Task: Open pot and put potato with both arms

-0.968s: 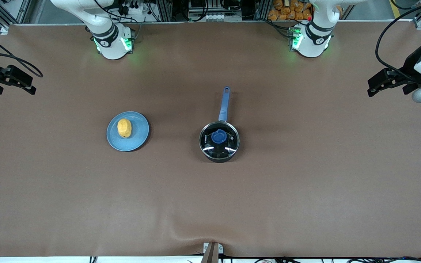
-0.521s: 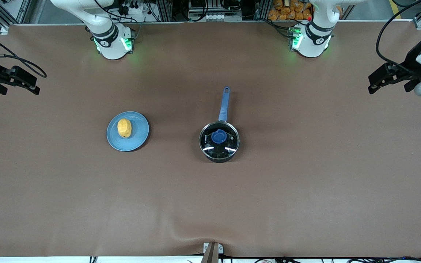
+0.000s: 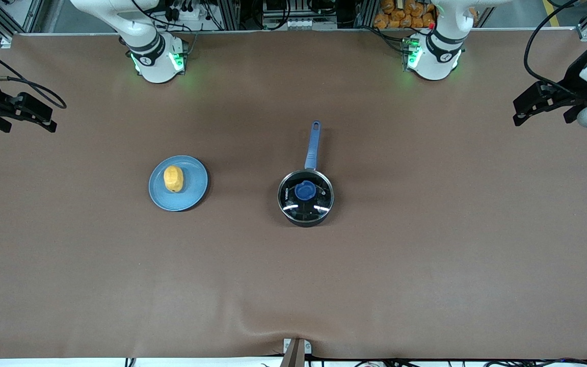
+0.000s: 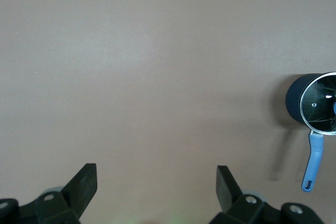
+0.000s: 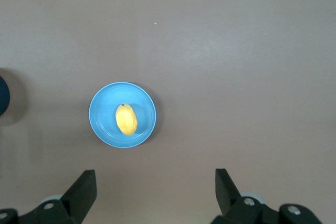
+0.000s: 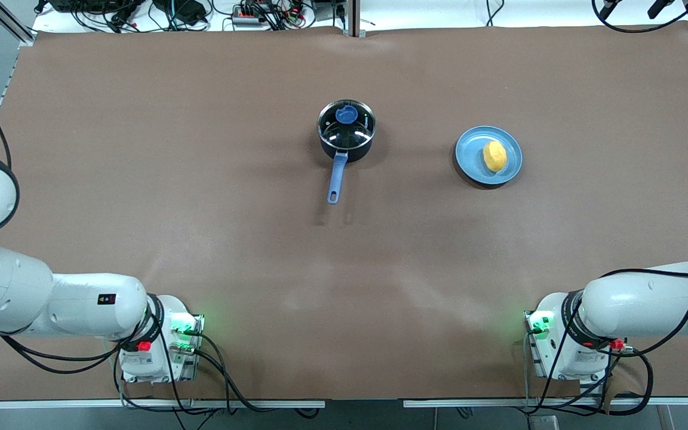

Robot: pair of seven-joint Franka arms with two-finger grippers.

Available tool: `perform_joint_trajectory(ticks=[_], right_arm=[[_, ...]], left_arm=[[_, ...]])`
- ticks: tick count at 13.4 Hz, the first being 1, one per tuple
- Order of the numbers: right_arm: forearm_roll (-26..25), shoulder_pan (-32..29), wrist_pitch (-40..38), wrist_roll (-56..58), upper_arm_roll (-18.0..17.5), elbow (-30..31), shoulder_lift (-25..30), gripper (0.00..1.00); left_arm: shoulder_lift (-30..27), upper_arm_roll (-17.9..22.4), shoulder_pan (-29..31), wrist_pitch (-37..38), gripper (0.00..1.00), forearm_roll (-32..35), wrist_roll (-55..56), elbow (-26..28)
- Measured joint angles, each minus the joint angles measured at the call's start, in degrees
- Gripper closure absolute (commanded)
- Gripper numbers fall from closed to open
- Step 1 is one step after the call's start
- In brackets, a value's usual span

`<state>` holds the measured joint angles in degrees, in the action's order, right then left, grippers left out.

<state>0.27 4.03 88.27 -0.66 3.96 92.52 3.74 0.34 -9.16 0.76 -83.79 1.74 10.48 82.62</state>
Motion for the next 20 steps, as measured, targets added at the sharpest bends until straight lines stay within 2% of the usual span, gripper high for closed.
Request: perform_joint_trajectory(ticks=[5, 11, 14, 16, 20], right_arm=[[0.6, 1.5, 2.6, -0.1, -0.5, 2.1, -0.7, 0.0], [1.2, 5.8, 12.2, -0.3, -0.6, 10.4, -4.0, 0.0], [1.3, 8.0, 20.1, -1.3, -0.7, 15.4, -6.7, 0.0], [1.3, 8.7, 26.9, -1.7, -0.7, 20.8, -7.5, 0.0], [1.6, 9.2, 37.9, -2.0, -0.7, 30.6, -8.8, 0.0]], left_arm=[[0.5, 0.0, 0.0, -0.1, 0.0, 0.0, 0.0, 0.1], [4.3, -0.2, -0.4, -2.0, 0.0, -0.1, 0.0, 0.3], [7.6, -0.8, -1.8, -4.8, 0.0, -0.1, 0.1, 0.4], [9.6, -1.1, -3.8, -7.1, 0.0, -0.1, 1.0, 0.4], [14.9, -1.4, -12.4, -14.1, 0.0, -0.1, 8.8, 0.5]])
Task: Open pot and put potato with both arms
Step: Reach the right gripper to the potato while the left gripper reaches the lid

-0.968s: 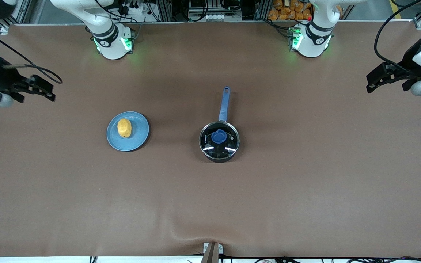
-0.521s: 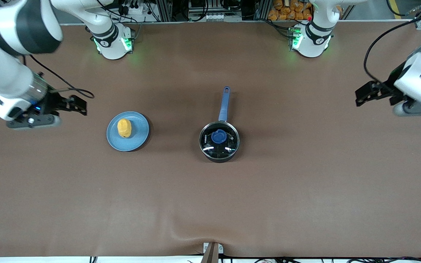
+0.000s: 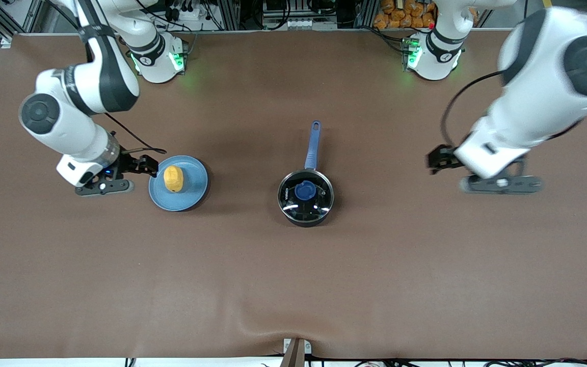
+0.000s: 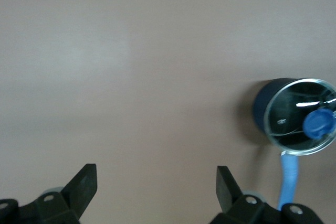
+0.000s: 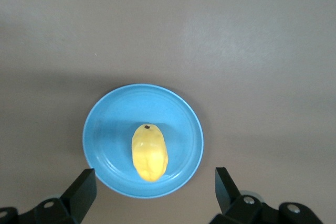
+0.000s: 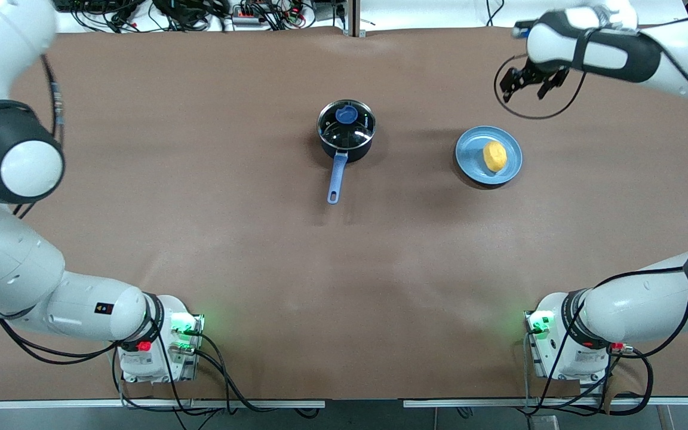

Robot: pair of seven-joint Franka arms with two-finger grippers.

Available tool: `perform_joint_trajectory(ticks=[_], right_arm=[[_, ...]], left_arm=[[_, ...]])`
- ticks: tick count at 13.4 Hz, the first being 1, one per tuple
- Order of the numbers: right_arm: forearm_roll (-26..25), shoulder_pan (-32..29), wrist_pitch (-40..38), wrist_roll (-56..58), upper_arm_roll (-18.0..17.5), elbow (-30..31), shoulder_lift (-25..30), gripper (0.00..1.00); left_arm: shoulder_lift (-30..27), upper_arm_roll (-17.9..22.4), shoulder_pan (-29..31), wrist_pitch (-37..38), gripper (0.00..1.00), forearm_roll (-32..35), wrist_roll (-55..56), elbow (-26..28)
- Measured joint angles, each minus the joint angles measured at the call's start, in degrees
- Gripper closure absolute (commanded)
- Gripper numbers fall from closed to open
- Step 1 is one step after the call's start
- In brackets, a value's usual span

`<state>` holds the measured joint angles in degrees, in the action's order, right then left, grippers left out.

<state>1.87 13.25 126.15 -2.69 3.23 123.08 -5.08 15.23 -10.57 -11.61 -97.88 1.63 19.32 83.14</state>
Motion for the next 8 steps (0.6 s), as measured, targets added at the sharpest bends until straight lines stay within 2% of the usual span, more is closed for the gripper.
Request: perform_joint_trajectory(ticks=[3, 8], right_arm=[[0.4, 0.2, 6.6, -0.1, 0.0, 4.0, -2.2, 0.0], [2.4, 0.8, 8.7, -0.3, -0.1, 4.4, -5.6, 0.0]], left_arm=[[4.4, -0.1, -6.0, -7.6, 0.0, 0.0, 7.4, -0.2], [12.4, 0.1, -15.5, -12.2, 0.0, 0.0, 29.9, -2.6]])
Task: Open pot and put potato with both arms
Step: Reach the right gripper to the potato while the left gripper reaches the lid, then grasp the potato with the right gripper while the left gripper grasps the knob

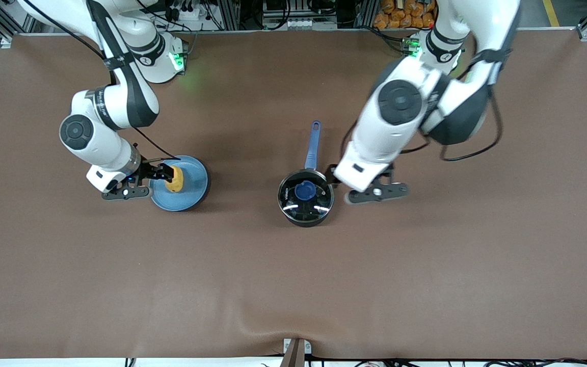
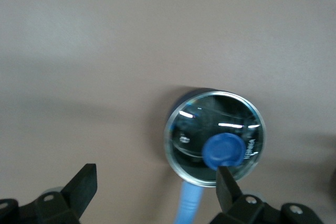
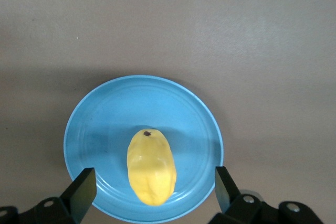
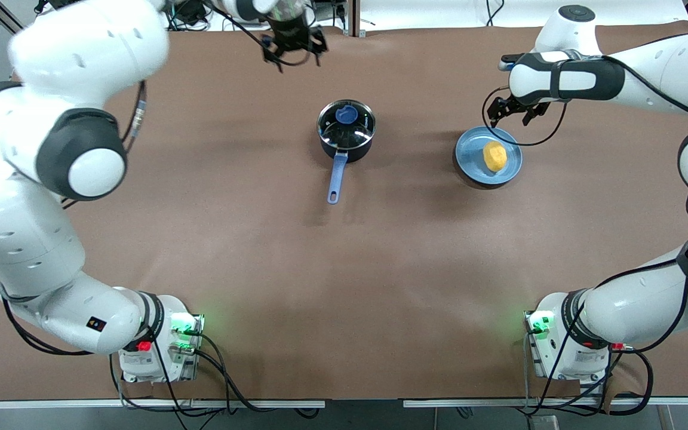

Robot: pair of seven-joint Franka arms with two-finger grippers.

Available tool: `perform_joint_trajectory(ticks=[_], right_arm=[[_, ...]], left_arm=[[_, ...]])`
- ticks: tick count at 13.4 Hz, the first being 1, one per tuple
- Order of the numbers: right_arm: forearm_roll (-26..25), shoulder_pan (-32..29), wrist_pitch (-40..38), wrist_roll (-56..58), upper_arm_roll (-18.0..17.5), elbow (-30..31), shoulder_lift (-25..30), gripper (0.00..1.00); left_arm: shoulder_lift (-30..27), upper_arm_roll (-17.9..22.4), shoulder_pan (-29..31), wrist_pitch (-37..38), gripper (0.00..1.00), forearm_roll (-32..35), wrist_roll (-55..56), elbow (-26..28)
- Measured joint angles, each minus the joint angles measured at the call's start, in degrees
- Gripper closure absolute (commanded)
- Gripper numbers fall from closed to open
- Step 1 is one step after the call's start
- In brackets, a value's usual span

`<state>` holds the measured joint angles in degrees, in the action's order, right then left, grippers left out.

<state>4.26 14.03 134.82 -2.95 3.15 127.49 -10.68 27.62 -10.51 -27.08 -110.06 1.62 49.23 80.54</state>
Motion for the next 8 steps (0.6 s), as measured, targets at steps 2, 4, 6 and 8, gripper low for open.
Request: perform_joint_trajectory(ticks=[2, 4, 6, 8], right_arm=[[0.3, 0.7, 1.6, -0.1, 0.0, 0.2, -1.6, 0.0], [0.3, 1.3, 4.2, -0.2, 0.0, 1.1, -3.0, 0.0], [0.3, 1.4, 6.3, -0.3, 0.0, 2.0, -4.1, 0.0], [0.4, 1.4, 7.8, -0.3, 0.0, 2.7, -4.9, 0.0]], left_arm=[[3.2, 0.2, -3.0, -4.0, 0.0, 0.0, 7.7, -1.0], [5.4, 0.4, -5.4, -7.2, 0.0, 0.0, 14.1, -1.5], [7.0, 1.5, -7.4, -7.7, 0.0, 0.0, 16.3, -2.2], [8.0, 3.6, -9.2, -7.8, 0.0, 0.1, 16.4, -2.5]])
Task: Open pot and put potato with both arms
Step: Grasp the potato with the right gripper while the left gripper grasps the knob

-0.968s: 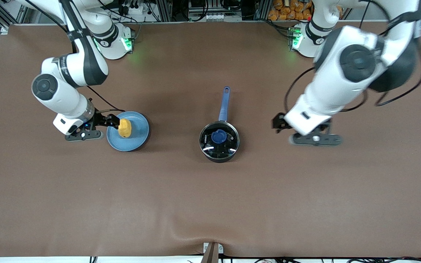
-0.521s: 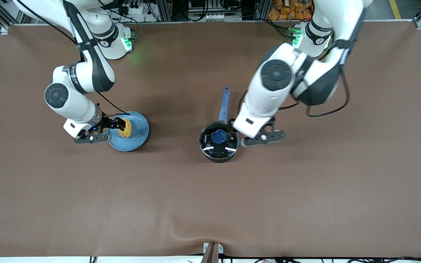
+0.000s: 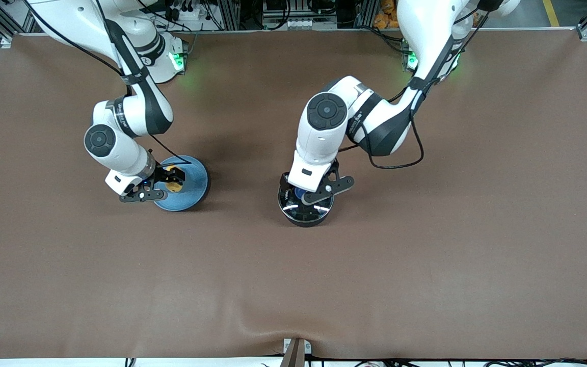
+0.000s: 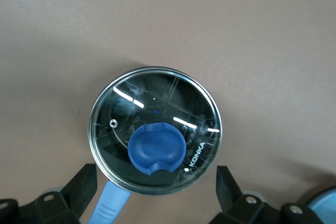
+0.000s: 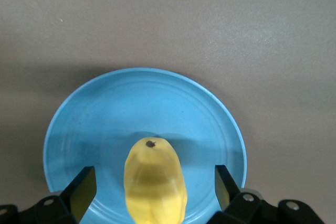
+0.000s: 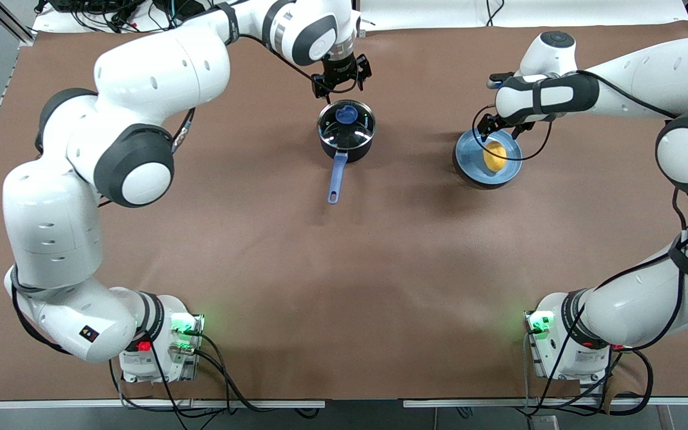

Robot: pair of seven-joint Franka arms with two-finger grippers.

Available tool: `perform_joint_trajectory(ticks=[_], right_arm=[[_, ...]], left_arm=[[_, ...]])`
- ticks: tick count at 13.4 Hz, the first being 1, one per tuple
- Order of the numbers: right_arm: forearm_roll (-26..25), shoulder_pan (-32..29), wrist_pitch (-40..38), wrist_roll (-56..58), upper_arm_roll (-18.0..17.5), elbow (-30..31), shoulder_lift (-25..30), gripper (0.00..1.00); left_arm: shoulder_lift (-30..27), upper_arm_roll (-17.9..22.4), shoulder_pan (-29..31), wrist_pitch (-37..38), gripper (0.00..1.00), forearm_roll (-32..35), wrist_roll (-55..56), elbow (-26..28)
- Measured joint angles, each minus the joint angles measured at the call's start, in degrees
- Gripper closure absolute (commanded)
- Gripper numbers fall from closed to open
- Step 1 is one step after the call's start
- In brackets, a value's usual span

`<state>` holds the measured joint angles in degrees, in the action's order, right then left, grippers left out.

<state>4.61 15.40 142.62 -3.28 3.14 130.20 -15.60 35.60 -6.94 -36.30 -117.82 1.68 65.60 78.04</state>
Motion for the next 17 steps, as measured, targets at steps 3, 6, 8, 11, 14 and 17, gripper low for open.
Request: perform_joint_trajectory(ticks=[3, 6, 8, 11, 14, 17], right_arm=[[0.0, 0.0, 1.7, -0.1, 0.0, 0.6, -1.7, 0.0], [0.0, 0.0, 2.6, -0.2, 0.0, 0.7, -3.1, 0.0], [0.0, 0.0, 2.7, -0.2, 0.0, 0.7, -3.5, 0.0], [0.0, 0.0, 2.7, -0.2, 0.0, 0.8, -3.6, 0.0], [0.0, 0.0, 2.7, -0.2, 0.0, 1.1, -3.9, 0.38], [0.0, 0.0, 2.7, -0.2, 0.0, 1.1, -4.3, 0.73]], left_arm=[[1.7, 0.7, -0.8, -0.1, 0.0, 2.9, 0.0, 0.0], [3.6, 0.7, -1.5, -2.7, 0.0, 3.5, 0.0, -0.1], [4.4, 0.7, -2.2, -3.8, 0.0, 3.7, 0.0, -0.2], [4.9, 0.8, -2.8, -3.8, 0.0, 5.6, 0.0, -0.2], [5.7, 1.0, -2.8, -3.8, 0.0, 6.3, -0.3, -0.2], [5.9, 1.1, -2.8, -3.8, 0.1, 6.3, -0.3, -0.2]])
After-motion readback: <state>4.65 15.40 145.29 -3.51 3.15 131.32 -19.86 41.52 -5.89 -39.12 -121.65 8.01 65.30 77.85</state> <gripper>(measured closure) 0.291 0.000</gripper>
